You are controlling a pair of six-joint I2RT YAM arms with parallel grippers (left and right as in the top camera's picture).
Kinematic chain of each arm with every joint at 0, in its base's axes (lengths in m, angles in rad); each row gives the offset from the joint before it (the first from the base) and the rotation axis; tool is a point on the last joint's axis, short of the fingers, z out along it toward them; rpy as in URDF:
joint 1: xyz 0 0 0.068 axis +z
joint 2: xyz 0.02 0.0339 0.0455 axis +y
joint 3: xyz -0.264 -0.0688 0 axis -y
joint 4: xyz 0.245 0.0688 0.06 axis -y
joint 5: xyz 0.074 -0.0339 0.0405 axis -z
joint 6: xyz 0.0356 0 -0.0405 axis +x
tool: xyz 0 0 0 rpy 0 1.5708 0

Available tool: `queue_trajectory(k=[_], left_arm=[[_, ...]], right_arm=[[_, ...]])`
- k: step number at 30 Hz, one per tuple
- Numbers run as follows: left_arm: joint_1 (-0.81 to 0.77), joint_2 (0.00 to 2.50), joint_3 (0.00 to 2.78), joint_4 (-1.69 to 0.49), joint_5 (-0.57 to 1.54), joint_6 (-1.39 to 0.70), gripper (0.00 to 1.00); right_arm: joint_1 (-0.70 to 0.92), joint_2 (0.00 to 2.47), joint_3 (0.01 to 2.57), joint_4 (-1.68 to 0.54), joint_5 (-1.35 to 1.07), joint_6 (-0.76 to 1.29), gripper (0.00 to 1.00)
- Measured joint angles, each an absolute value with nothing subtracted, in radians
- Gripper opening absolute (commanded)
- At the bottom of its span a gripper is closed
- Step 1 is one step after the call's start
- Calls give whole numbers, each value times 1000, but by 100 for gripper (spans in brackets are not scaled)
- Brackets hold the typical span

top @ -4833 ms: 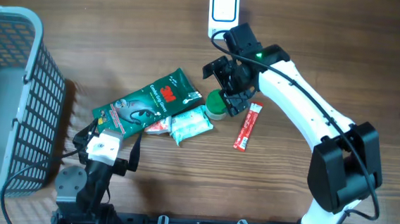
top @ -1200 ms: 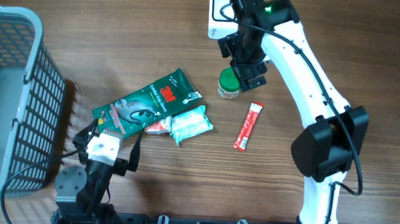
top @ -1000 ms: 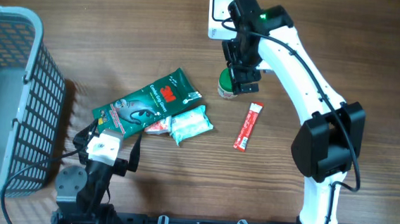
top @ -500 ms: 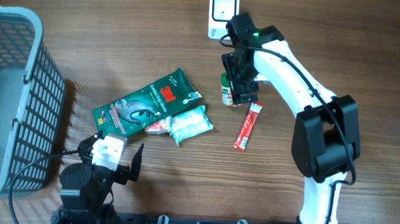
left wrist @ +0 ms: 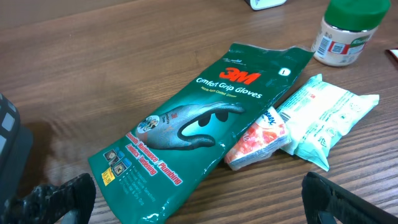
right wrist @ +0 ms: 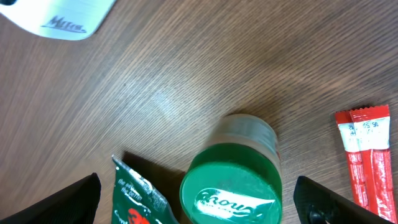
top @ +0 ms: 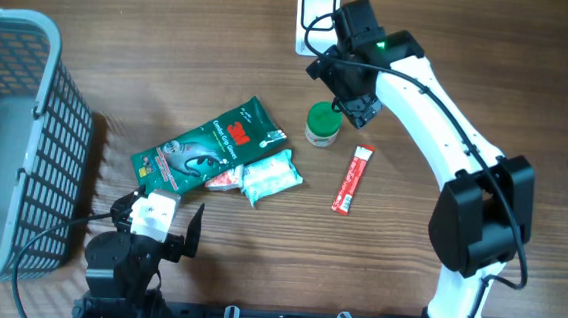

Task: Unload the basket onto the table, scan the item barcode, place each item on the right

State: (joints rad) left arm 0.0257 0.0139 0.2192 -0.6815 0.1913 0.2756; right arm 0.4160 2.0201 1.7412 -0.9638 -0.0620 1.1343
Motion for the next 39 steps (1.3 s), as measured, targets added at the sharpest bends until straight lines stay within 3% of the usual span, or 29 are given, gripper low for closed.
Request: queue_trajectory(k=[5, 7, 13, 24, 26, 28, 29, 31, 35, 37, 39], left_arm=[[26, 14, 219, -683, 192, 276, 100], [26, 14, 219, -696, 192, 276, 100], [26, 14, 219, -701, 191, 276, 100], [26, 14, 219, -701, 191, 276, 100], [26, 14, 219, -701, 191, 276, 100], [26, 14, 219, -701, 191, 276, 100], [26, 14, 219, -701, 191, 276, 100], [26, 14, 219, -701, 192, 276, 100], [26, 14, 219, -701, 191, 276, 100], [26, 14, 219, -701, 191, 276, 100], [26, 14, 219, -701, 191, 276, 100]], right_arm=[[416, 2017, 1742, -1018, -70, 1063, 100], [416, 2017, 1744, -1161, -107, 1230, 100], [416, 2017, 1743, -1015, -160, 1576, 100], [416, 2027, 1697, -1016, -236, 1657, 99], [416, 2062, 1697, -993, -244, 1653, 93], [416, 2111, 1697, -960, -247, 1618, 88], [416, 2129, 1696, -959, -247, 1586, 72], [416, 2143, 1694, -959, -247, 1529, 64], [416, 2142, 1694, -959, -273, 1278, 69], [416, 2143, 1694, -959, -290, 1042, 79], [416, 2142, 1697, -979, -293, 764, 79]])
